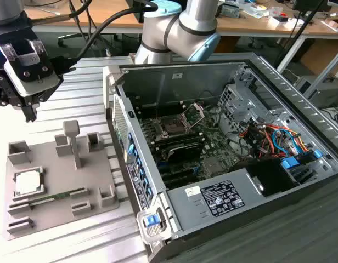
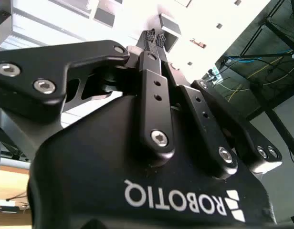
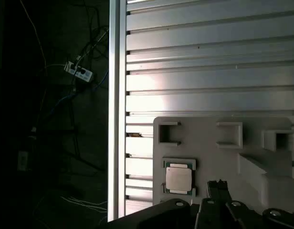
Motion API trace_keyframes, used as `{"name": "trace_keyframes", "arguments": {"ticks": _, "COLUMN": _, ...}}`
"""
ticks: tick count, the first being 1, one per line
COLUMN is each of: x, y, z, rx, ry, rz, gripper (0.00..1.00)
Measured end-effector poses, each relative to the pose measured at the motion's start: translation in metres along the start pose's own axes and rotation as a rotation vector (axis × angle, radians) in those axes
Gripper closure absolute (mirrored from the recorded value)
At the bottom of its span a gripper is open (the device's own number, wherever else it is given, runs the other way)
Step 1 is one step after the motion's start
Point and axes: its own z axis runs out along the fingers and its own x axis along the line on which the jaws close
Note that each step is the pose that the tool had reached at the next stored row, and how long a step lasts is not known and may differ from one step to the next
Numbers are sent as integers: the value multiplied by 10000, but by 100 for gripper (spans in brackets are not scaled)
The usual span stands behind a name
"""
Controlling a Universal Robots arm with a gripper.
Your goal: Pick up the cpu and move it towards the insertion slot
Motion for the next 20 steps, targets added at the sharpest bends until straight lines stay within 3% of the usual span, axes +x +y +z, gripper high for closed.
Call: {"name": "trace_keyframes", "arguments": {"ticks": 20, "x": 17, "y": -5, "z": 51, "rx": -1, "ry": 0, "rz": 0, "gripper": 89}}
